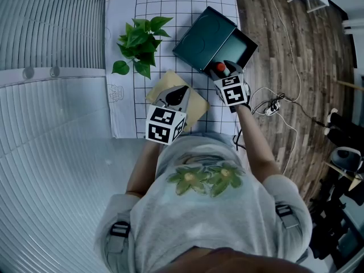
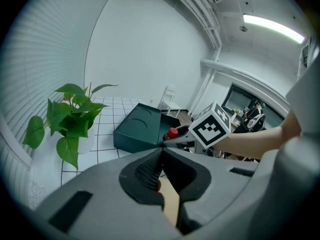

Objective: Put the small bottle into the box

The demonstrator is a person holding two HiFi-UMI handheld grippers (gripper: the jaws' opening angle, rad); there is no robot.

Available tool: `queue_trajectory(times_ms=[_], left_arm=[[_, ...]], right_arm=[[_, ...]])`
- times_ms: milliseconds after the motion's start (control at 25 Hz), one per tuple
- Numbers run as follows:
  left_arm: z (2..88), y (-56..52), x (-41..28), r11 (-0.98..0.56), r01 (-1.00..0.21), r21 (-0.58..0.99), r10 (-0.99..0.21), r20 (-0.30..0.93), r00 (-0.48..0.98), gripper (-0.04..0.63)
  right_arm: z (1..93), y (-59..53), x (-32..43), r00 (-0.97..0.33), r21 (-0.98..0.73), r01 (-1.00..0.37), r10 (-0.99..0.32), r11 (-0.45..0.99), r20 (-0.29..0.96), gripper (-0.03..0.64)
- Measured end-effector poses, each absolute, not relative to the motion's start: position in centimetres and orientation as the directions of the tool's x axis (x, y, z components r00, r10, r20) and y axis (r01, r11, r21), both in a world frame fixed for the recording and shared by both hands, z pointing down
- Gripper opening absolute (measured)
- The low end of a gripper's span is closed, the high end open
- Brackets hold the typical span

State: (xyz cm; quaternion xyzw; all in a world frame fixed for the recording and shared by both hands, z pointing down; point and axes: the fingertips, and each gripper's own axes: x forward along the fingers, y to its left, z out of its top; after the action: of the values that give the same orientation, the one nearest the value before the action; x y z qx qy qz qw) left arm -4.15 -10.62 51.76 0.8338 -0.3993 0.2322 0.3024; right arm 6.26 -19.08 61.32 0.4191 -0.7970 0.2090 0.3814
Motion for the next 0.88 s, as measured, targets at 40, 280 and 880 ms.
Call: queue_trajectory(times_ms=[40,280,880], left_arm=[[51.7,-10.6,-4.1,-0.5,-0.805,0.318,-0.526,0.628,0.574,0.008],[51.1,-10.6,-3.7,-0.514,-0.8,0.31,-0.531,0.617,0.58,0.008],[49.5,-10.1,-2.6,-0.55,-0.783,0.289,-0.544,0.588,0.599,0.008]], right_arm=[[61.1,-19.0,6.3,-0.362,-0.019,-0.829,-0.51,0.559,0.78,0.219],[59.4,-18.5,6.7,-0.379,-0.034,-0.836,-0.532,0.547,0.757,0.219],[56.0,-14.7,7.0,-0.416,-0.076,-0.851,-0.579,0.52,0.701,0.218]])
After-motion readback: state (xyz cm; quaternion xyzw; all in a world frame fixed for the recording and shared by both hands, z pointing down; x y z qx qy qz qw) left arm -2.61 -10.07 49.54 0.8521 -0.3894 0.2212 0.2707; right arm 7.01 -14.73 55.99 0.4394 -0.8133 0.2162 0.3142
